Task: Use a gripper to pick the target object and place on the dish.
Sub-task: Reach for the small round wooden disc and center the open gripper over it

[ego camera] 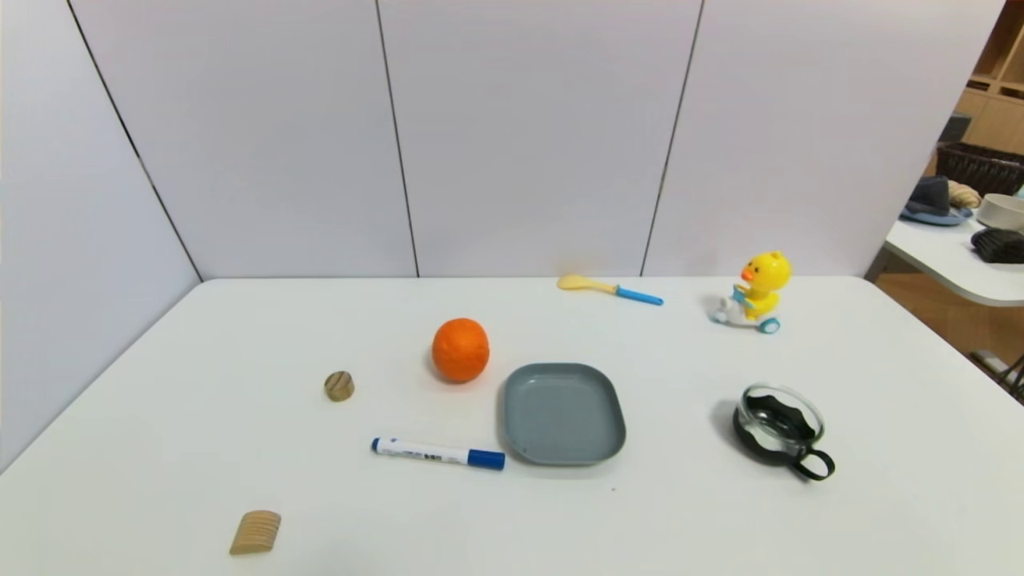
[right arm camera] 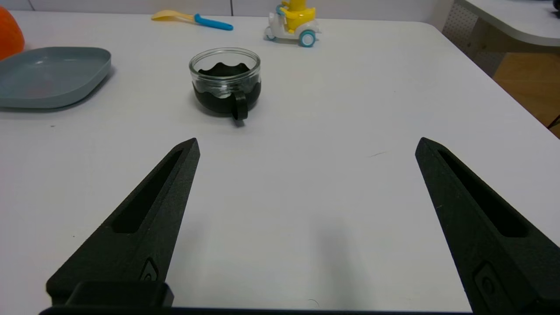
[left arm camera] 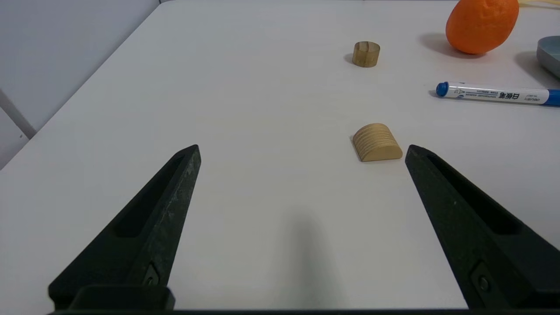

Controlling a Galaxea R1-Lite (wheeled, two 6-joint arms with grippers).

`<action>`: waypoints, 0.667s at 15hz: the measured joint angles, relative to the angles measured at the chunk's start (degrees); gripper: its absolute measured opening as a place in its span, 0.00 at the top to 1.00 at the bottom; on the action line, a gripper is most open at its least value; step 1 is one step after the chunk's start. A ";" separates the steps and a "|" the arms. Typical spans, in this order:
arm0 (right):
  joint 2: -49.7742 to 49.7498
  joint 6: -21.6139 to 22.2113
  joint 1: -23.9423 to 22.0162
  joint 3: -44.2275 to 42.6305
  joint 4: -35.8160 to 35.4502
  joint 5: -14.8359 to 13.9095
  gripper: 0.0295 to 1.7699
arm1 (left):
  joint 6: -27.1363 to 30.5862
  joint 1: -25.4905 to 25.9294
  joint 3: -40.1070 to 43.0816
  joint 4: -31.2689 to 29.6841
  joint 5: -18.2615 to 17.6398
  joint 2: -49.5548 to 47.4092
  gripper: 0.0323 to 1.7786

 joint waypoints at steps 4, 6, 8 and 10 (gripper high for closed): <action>0.00 0.00 0.00 0.00 0.02 -0.02 0.03 | 0.02 0.00 0.00 0.00 0.00 0.00 0.05; 0.00 0.00 0.00 0.00 0.00 -0.02 0.03 | 0.05 0.00 0.00 0.00 0.00 0.00 0.05; 0.00 -0.04 0.00 0.00 -0.01 -0.02 0.03 | 0.05 0.00 0.00 0.00 -0.02 0.00 0.05; 0.00 0.00 0.00 0.00 0.00 -0.05 0.03 | -0.11 0.00 0.00 0.00 0.00 0.00 0.05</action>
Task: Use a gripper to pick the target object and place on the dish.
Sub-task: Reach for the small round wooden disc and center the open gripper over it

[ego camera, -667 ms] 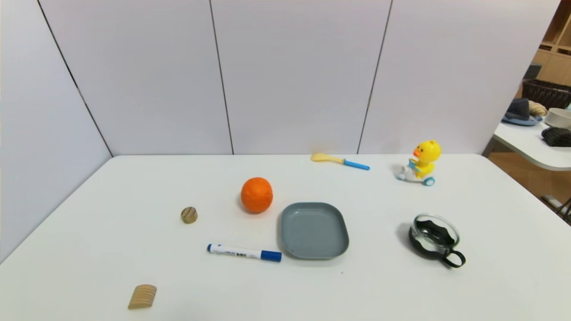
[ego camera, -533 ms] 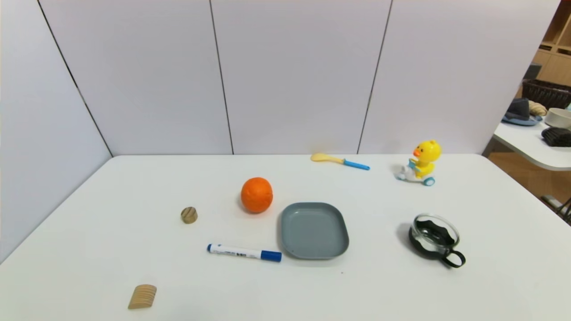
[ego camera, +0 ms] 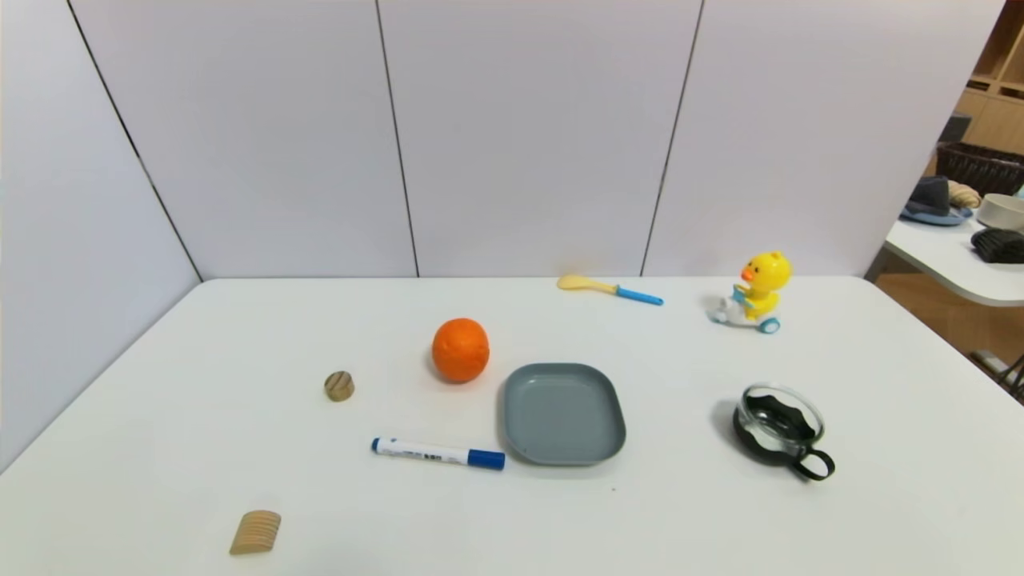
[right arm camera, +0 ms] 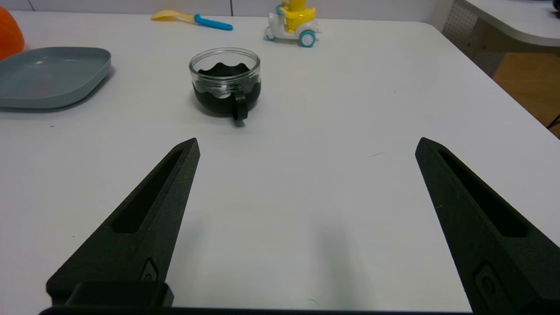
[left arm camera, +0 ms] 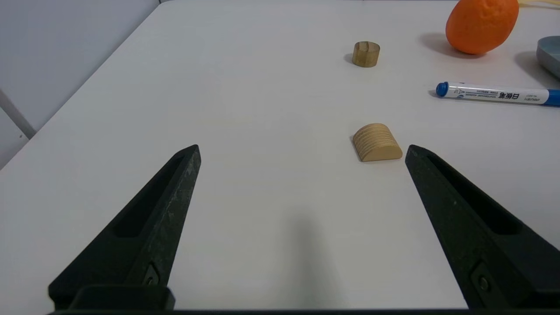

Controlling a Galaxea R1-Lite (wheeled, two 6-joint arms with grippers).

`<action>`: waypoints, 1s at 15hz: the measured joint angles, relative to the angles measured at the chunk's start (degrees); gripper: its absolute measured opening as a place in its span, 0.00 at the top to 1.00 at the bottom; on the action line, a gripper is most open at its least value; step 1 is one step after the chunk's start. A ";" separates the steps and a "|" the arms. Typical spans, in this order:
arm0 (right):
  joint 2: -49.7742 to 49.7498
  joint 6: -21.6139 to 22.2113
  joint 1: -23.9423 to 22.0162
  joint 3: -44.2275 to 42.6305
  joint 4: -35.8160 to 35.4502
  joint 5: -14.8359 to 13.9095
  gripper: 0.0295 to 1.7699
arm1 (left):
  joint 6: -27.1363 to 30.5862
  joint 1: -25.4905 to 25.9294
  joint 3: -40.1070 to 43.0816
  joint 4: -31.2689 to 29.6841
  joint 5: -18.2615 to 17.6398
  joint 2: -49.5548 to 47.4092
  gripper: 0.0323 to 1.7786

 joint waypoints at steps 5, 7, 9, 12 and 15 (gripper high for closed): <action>0.00 0.00 0.00 0.00 0.00 0.02 0.03 | -3.78 0.02 0.00 -0.05 0.74 0.00 0.05; 0.00 0.00 0.00 0.00 0.02 0.02 0.03 | -3.80 0.02 0.00 -0.05 0.72 0.00 0.05; 0.00 -0.02 0.00 0.00 0.02 0.02 0.03 | -3.91 0.02 0.00 -0.02 0.72 0.00 0.05; 0.00 0.00 0.00 0.00 0.05 0.05 0.03 | -3.54 0.02 0.00 0.18 0.77 0.00 0.05; 0.00 -0.02 0.00 0.00 0.00 0.02 0.03 | 3.54 0.02 -0.35 0.71 -0.35 0.44 0.05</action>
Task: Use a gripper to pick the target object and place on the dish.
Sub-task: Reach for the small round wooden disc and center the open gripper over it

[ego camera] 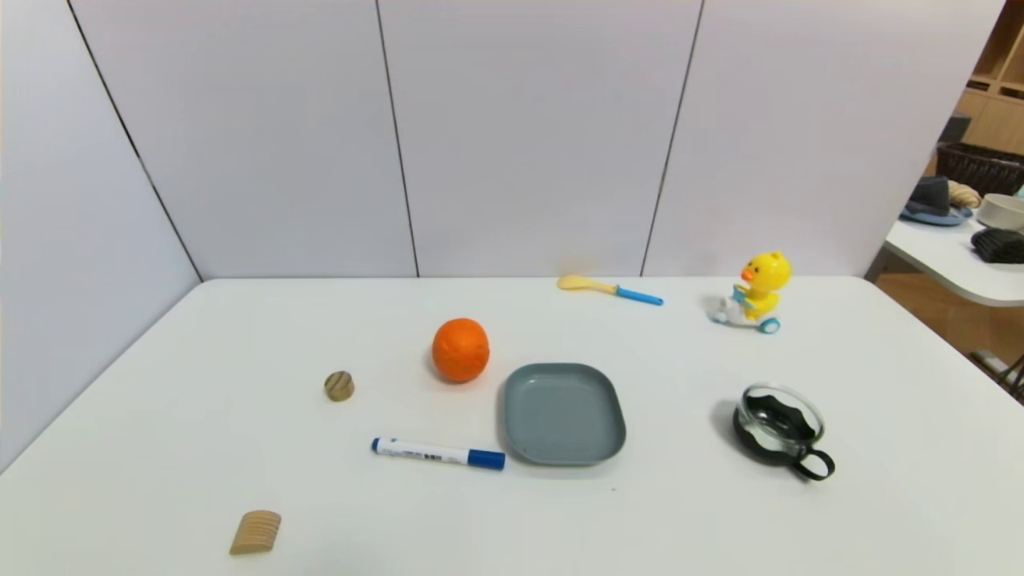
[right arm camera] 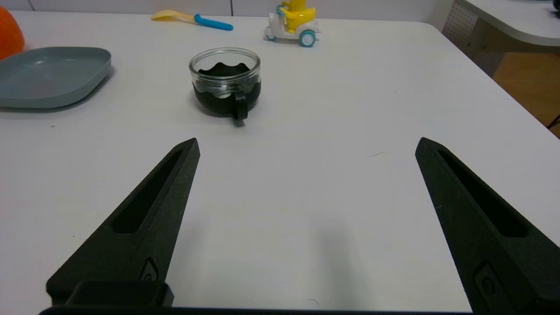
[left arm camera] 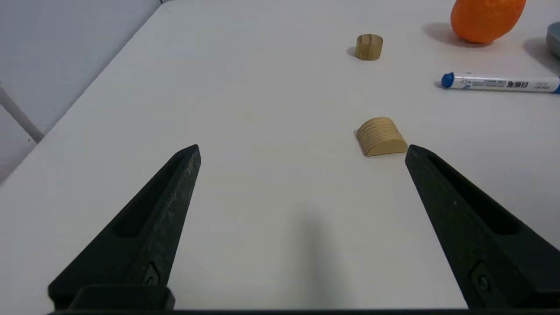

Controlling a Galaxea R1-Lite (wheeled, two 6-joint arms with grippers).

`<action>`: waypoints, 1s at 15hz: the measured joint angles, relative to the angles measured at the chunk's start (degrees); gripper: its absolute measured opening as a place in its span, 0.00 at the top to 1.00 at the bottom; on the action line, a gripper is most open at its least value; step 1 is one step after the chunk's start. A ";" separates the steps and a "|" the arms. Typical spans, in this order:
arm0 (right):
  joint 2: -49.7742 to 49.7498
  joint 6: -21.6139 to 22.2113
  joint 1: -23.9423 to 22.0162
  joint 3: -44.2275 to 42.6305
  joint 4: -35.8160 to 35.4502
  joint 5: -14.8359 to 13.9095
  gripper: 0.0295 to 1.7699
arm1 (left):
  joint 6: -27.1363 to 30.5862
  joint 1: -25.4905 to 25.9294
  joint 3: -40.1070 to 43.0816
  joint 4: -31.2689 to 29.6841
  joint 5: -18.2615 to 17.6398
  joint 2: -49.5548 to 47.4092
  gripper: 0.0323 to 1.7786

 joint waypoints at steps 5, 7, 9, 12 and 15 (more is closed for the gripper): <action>0.00 0.05 0.00 0.00 0.05 0.00 0.03 | 7.92 0.37 -8.18 -0.41 -2.43 6.14 0.05; 0.00 0.02 0.00 0.00 0.02 0.00 0.03 | 8.03 1.01 -14.69 -0.46 -2.54 12.07 0.05; 0.00 0.02 0.00 0.00 0.02 0.05 0.03 | 7.92 1.48 -22.69 -0.50 -2.83 20.04 0.05; 0.00 0.05 0.00 0.00 0.07 0.02 0.03 | 7.78 1.76 -36.69 -0.63 -4.62 33.29 0.05; 0.00 0.02 0.00 0.00 0.00 0.00 0.03 | 7.80 1.83 -52.53 -0.55 -5.84 46.80 0.05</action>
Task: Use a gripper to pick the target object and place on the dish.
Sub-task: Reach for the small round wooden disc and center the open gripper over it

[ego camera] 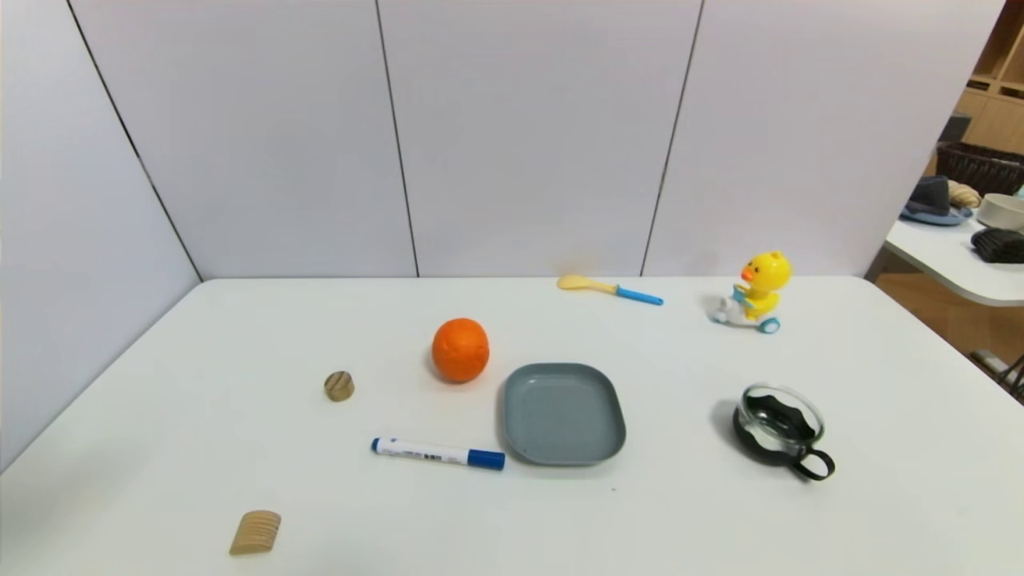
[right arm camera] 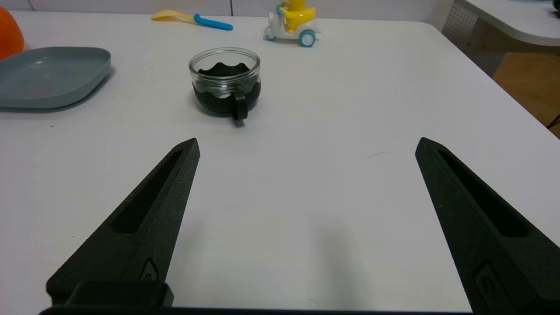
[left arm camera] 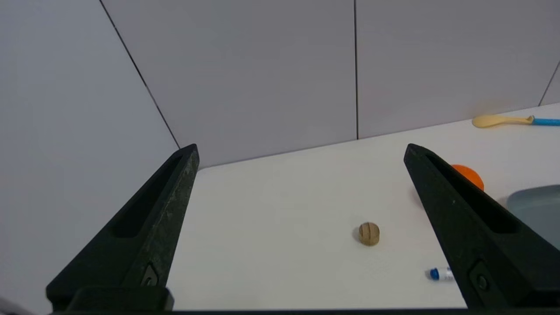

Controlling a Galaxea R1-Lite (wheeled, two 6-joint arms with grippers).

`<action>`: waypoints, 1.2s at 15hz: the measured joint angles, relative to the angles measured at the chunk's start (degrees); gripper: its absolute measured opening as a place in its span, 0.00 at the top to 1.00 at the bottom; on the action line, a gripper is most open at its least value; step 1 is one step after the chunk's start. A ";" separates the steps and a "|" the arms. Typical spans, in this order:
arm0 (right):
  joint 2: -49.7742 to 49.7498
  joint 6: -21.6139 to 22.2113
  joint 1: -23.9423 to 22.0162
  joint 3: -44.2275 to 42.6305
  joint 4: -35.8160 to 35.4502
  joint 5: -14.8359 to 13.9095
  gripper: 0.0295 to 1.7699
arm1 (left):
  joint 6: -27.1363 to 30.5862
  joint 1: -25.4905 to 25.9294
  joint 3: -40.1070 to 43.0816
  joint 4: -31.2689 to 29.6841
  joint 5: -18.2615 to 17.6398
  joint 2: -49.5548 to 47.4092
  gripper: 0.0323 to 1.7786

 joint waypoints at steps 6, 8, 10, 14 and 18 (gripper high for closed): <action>0.00 -0.02 0.00 0.00 0.05 0.00 0.03 | -0.16 -0.83 -31.46 13.37 -4.24 24.87 0.05; 0.00 0.00 0.00 0.00 0.00 0.00 0.03 | -0.13 -1.18 -40.83 28.76 -4.82 31.15 0.05; 0.00 -0.02 0.00 0.00 0.02 0.02 0.03 | 0.00 -1.83 -46.42 42.70 -5.10 36.91 0.05; 0.00 -0.02 0.00 0.00 0.00 0.02 0.03 | -0.10 -4.06 -49.51 54.93 -5.14 45.35 0.05; 0.00 0.00 0.00 0.00 0.00 0.00 0.03 | -0.21 -5.85 -50.33 56.65 -4.85 51.74 0.05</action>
